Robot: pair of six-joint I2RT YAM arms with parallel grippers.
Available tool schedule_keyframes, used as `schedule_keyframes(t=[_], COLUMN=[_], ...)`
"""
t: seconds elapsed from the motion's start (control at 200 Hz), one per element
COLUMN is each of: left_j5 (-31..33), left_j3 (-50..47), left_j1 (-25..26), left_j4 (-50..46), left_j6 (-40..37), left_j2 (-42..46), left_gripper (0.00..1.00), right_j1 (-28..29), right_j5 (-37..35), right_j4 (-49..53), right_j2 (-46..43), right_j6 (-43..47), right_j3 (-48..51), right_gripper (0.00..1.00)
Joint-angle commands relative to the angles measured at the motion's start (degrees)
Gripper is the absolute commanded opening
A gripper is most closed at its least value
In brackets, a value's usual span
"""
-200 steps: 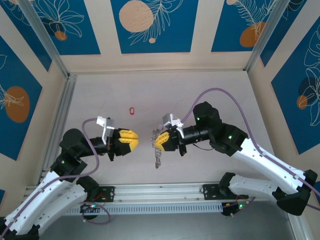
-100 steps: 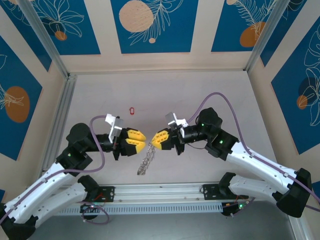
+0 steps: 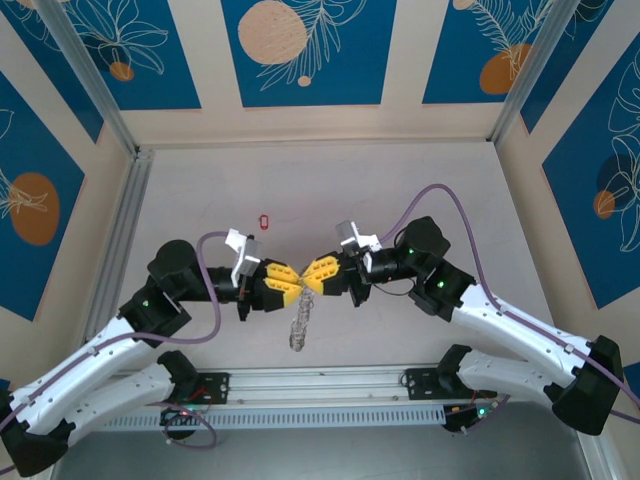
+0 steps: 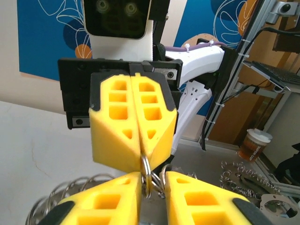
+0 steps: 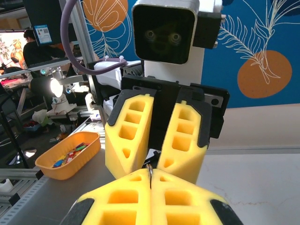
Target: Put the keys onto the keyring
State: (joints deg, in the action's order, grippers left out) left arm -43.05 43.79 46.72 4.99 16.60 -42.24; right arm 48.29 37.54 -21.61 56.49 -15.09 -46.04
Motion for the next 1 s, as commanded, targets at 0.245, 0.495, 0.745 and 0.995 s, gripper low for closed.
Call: schedule_keyframes(t=[0.245,0.495,0.745,0.995], left_j5=[2.06,3.62,2.20,-0.77], left_j3=[1.74,0.86,-0.79,-2.13], left_j1=[1.54,1.53,1.49,1.45], left_j4=[-0.60,-0.44,0.52,1.68], left_j6=[-1.95,-3.33,-4.60,-5.83], left_j2=[-1.11,-0.63,1.11,2.61], left_gripper=[0.00,0.00,0.00,0.00], right_j1=[0.30,0.59,-5.29,-14.00], right_j5=[-0.69,-0.90,-5.39,-10.48], right_j4=[-2.21,2.85,6.99,19.44], right_j2=[0.16,-1.02,-9.74,-15.47], right_j6=[-0.11,1.62,-3.92,-4.21], right_j3=[-0.25,-1.53,1.44,2.63], right_gripper=[0.00,0.07,0.83,0.87])
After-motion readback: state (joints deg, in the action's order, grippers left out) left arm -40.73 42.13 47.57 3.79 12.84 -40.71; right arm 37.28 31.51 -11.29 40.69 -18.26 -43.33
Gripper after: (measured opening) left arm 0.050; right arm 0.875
